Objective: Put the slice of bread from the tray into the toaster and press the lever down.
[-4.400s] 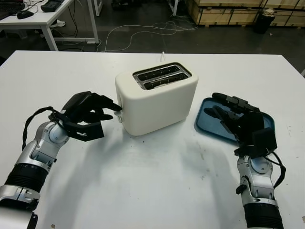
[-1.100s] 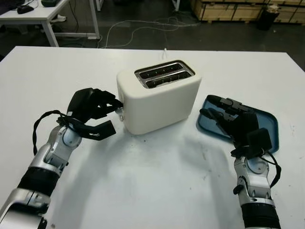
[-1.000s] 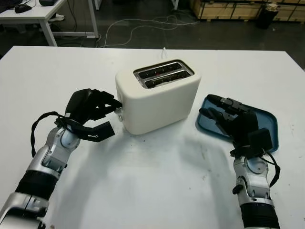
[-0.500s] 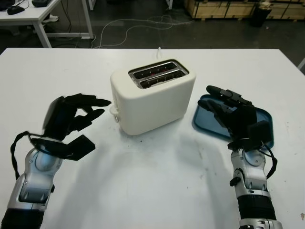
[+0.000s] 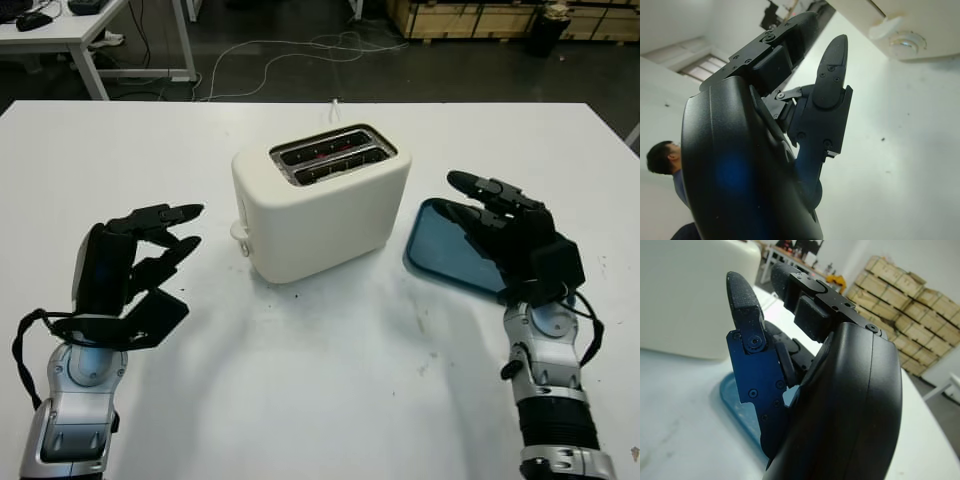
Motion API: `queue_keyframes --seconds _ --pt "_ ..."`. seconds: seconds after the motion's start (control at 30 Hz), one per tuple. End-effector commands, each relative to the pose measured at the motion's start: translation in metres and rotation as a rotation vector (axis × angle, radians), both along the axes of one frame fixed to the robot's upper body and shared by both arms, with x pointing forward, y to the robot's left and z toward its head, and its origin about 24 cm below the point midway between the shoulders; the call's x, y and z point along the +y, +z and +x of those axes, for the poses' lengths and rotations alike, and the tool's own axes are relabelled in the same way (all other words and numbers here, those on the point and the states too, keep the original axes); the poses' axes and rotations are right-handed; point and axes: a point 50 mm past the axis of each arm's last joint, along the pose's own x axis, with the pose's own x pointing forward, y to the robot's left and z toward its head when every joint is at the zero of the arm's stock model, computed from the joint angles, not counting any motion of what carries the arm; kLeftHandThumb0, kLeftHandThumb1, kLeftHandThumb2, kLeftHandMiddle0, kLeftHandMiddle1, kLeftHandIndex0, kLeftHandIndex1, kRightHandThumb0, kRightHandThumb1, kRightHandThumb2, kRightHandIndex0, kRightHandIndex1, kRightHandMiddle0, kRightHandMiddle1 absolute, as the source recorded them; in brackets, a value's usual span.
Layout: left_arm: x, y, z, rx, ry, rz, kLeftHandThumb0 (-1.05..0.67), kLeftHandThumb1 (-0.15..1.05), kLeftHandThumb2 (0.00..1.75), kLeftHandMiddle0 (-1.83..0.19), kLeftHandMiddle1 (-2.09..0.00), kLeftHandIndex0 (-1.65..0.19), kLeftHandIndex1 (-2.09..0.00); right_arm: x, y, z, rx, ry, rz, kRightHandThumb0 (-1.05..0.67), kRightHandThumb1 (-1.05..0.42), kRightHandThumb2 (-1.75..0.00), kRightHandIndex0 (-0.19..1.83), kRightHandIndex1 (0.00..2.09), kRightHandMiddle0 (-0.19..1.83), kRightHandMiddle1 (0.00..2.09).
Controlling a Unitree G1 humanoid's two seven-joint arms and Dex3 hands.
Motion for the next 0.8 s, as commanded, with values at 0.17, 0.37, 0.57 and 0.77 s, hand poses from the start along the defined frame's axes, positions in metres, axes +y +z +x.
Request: queue_keyframes --seconds 0.17,0.37,0.57,0.77 --pt "0.002 0.023 0.009 -0.037 -0.084 0.037 -0.54 0.92 0.00 -0.58 -1.28 -0.97 -0.01 -0.010 0.026 0.015 0.007 0.055 -0.159 -0.63 -0.81 0.00 0.93 0.00 0.85 0.00" --pt "0.007 0.053 0.020 -0.031 -0.123 0.125 -0.54 0.89 0.00 -0.60 -1.27 -1.01 -0.03 -0.017 0.052 0.025 -0.010 0.056 -0.264 -0.64 -0.80 0.00 0.89 0.01 0.82 0.01" --pt "0.012 0.074 0.038 -0.003 -0.131 0.196 -0.49 0.84 0.00 -0.70 -1.11 -1.07 -0.05 -0.018 0.075 0.036 -0.043 0.068 -0.347 -0.58 -0.78 0.00 0.93 0.02 0.82 0.00" --pt "0.016 0.084 0.050 0.036 -0.135 0.306 -0.50 0.83 0.00 -0.81 -0.92 -1.09 -0.05 -0.018 0.090 0.044 -0.072 0.077 -0.451 -0.58 -0.78 0.00 0.92 0.02 0.82 0.00"
